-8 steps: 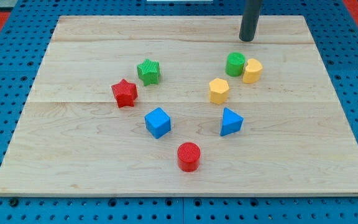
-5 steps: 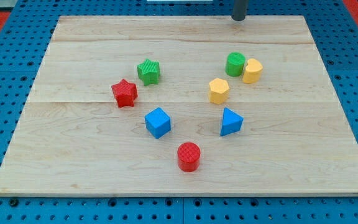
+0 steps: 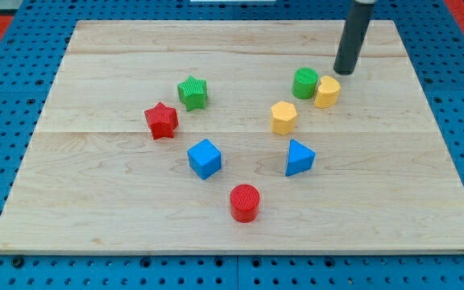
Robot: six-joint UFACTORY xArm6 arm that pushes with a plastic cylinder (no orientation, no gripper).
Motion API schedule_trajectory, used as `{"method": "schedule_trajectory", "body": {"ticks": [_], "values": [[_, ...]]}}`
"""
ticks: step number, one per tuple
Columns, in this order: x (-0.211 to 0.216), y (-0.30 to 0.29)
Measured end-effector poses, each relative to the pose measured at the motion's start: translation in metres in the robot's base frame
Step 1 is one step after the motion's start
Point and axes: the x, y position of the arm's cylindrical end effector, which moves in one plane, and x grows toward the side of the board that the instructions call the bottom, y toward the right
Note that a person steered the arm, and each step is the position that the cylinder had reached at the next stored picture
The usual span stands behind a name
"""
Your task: Place the arm in between the green blocks
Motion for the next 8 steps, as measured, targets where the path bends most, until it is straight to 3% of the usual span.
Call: {"method": "schedule_trajectory", "body": {"ticks": [1, 3, 4, 7, 8], "values": [[0.022, -0.070], [0.005, -0.165], [0.015, -0.164], [-0.004, -0.258], [-0.004, -0.256]]}}
